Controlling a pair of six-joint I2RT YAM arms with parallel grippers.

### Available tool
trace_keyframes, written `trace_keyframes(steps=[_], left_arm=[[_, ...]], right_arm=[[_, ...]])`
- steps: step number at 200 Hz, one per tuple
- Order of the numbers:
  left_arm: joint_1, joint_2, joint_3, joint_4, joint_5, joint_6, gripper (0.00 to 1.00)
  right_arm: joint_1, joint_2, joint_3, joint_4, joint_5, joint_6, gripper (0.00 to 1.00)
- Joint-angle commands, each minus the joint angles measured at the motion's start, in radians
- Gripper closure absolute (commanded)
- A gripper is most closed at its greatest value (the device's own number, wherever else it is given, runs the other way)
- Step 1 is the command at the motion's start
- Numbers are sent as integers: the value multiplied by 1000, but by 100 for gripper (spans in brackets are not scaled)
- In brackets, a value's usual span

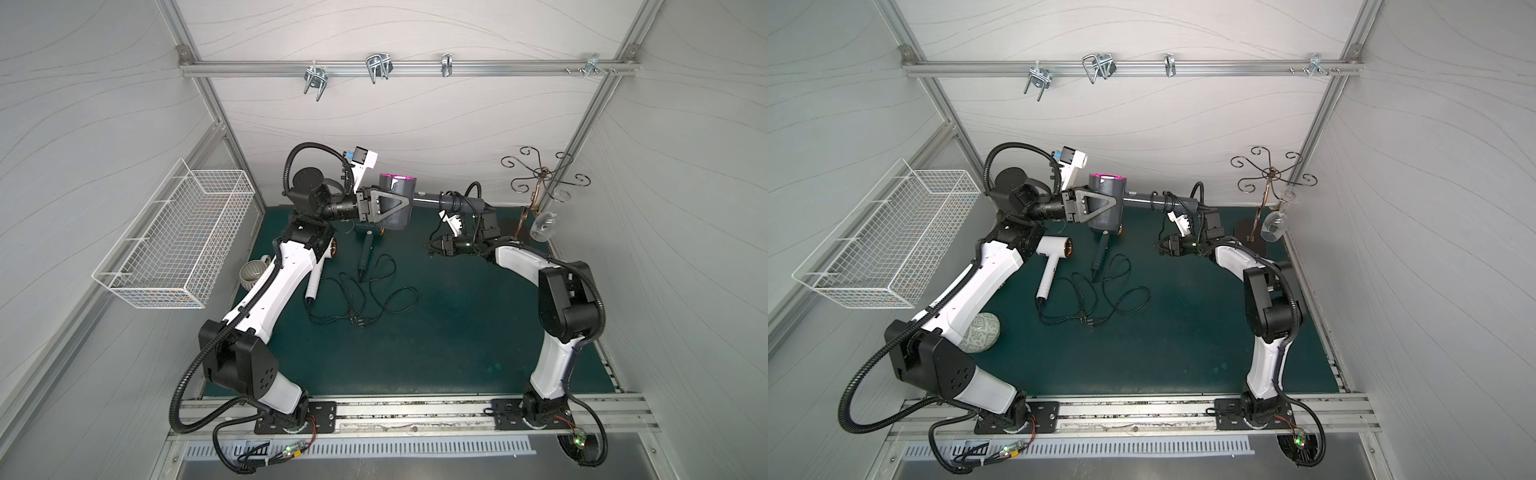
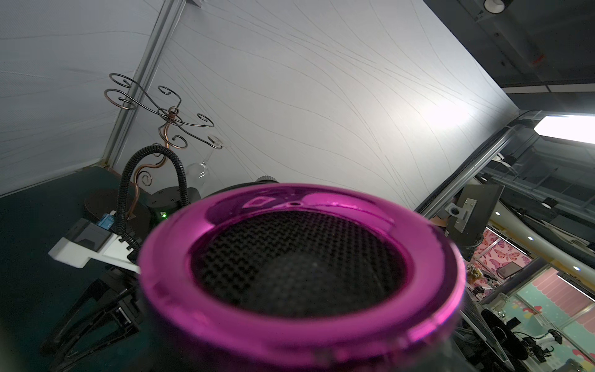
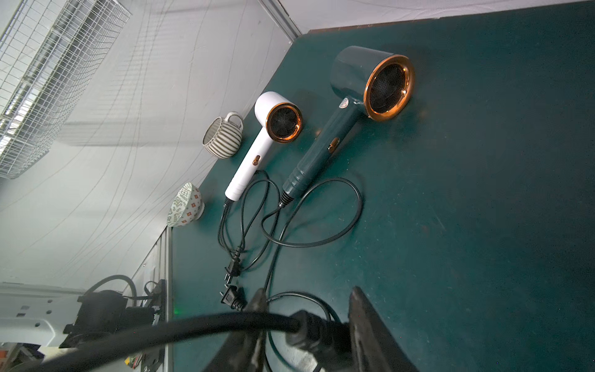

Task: Wrap the cord around the hair dryer
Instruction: Wrap the power cord around the hair dryer.

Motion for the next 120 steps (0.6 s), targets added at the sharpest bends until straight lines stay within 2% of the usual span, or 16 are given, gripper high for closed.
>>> trace_keyframes(steps=[1, 45, 66, 120], left_arm=[[3, -34, 47, 115, 6, -23, 100], [3, -41, 43, 117, 7, -25, 100], [3, -44, 41, 115, 8, -24, 100], [3, -49, 39, 118, 7, -29, 100]], right_arm=[[23, -50, 1, 40, 34, -24, 57], [37, -66, -10, 79, 72, -29, 56], [40, -68, -14, 83, 81, -29, 60], [42, -72, -46, 126, 83, -3, 83]])
